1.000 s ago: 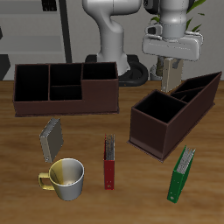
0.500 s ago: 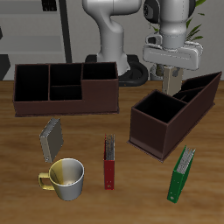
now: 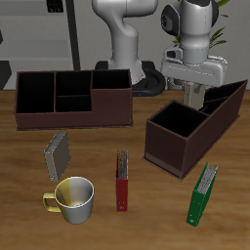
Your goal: Place the left yellow book into the left desk caddy's front compartment
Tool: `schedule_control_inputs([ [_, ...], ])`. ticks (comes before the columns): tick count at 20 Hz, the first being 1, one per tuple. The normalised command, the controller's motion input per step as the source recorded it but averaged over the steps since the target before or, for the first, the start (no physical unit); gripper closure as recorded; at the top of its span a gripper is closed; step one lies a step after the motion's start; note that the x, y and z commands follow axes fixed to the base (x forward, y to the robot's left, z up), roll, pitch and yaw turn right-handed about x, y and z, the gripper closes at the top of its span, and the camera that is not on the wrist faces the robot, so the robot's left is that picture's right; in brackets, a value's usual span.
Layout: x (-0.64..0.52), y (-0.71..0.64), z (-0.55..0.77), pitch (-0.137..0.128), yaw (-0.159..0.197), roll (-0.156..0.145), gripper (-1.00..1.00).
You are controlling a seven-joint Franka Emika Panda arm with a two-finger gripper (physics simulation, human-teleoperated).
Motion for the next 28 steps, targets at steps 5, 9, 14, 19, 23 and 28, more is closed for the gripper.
schedule_control_inputs([
  [5, 0.06, 0.01, -0.18, 0.022, 0.008, 0.01, 1.0],
  [9, 0.06, -0.01, -0.21, 0.024, 0.005, -0.013, 1.0],
  [14, 0.09, -0.01, -0.26, 0.039, 0.006, -0.006, 1.0],
  [19, 0.09, -0.04, -0.21, 0.08, -0.022, -0.027, -1.0],
  [23, 0.03, -0.01, -0.02, 0.013, -0.007, 0.011, -1.0],
  [28, -0.04, 0.02, 0.09, -0.016, 0.003, 0.016, -1.0],
])
